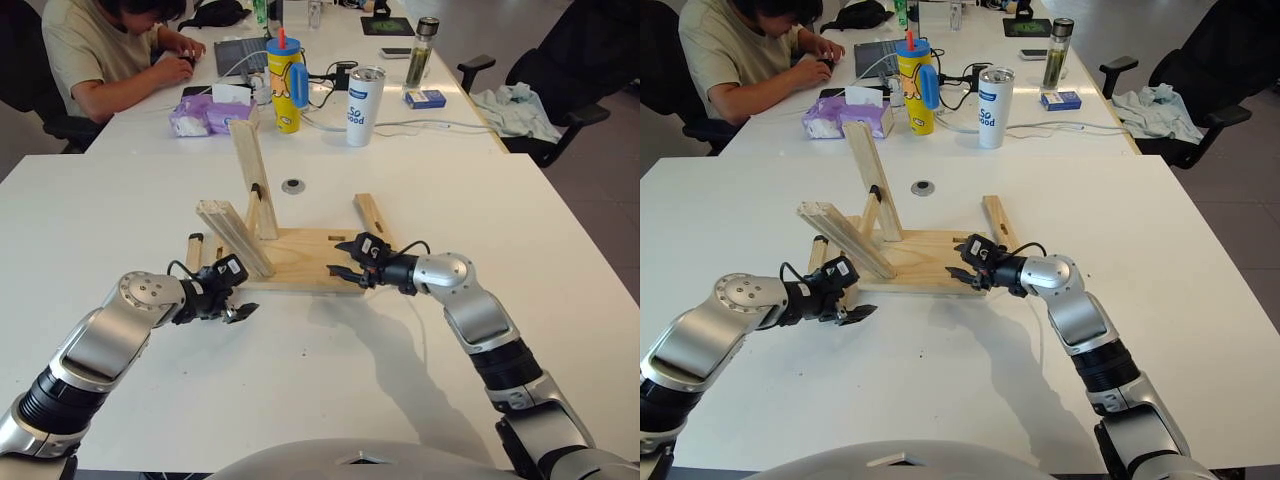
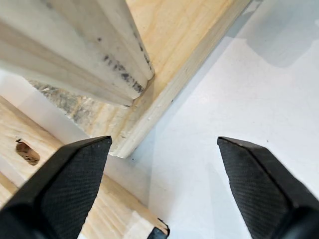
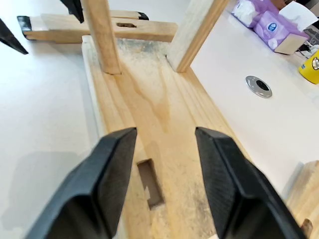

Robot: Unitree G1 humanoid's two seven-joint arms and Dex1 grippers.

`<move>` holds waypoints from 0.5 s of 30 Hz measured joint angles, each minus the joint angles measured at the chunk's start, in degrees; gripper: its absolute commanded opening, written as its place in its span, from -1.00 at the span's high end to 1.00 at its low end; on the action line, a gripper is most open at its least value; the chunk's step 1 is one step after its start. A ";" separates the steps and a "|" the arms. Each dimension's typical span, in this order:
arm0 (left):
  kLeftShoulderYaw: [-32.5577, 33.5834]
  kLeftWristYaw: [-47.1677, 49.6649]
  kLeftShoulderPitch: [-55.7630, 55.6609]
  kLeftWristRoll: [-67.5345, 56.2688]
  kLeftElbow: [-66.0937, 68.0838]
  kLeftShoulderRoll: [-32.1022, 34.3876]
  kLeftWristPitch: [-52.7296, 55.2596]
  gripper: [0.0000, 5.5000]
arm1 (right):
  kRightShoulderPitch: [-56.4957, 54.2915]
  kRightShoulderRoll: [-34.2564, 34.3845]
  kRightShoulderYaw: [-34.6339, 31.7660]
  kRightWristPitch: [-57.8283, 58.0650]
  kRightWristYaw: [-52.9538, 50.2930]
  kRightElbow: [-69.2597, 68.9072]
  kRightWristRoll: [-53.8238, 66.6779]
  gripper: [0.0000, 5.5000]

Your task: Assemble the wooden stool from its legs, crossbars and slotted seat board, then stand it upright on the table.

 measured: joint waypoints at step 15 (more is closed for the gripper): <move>-7.76 -0.49 0.15 -1.79 0.57 -4.75 -0.63 -0.43 | -24.61 1.19 8.36 -22.53 -7.08 44.53 -17.03 0.20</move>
